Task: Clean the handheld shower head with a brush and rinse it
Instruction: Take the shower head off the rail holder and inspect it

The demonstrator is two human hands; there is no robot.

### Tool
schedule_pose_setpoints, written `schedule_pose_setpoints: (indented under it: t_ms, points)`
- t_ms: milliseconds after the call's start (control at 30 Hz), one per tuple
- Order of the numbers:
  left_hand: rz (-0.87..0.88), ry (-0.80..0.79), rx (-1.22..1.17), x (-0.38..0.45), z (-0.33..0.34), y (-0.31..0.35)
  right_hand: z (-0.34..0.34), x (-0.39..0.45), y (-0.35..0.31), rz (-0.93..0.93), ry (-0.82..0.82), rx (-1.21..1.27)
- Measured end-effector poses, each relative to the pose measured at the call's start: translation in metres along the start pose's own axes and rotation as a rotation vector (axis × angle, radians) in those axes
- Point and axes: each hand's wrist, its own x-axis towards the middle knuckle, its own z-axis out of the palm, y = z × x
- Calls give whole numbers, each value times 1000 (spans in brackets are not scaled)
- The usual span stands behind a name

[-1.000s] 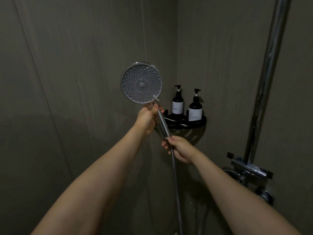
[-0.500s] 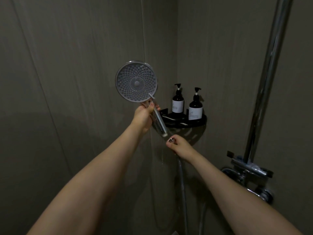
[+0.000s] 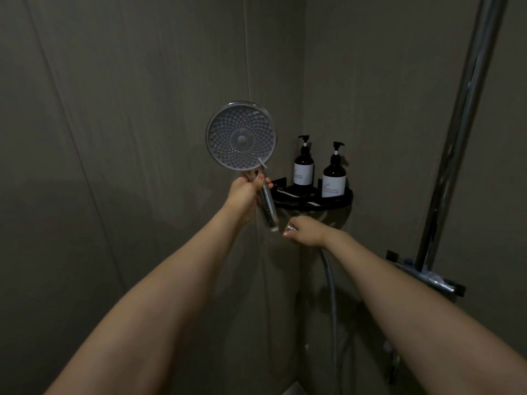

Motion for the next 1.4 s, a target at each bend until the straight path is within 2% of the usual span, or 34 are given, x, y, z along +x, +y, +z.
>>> schedule_pose_setpoints:
  t_ms: [233,333,533,667,833,1033,1400]
  points:
    - [2,22,-2,0,-3,-1,-5,0,-5,21,-19,-23]
    - [10,30,-9,0,-4,-2,-11,1,-8,1,46,31]
    - [-28,50,5,-2,-6,-11,11,-5,7,85,-78,0]
    - [-24,48,-42,1,-1,-6,-3,-1,4,63,24,121]
    - [-42,51,-87,1,2,-9,0,-1,9,53,127,146]
    - [-21,19,95,0,-10,-20,1,-4,19,63,159,227]
    - [-68,-127,3,-9,12,-27,-8,-18,34,65,225,565]
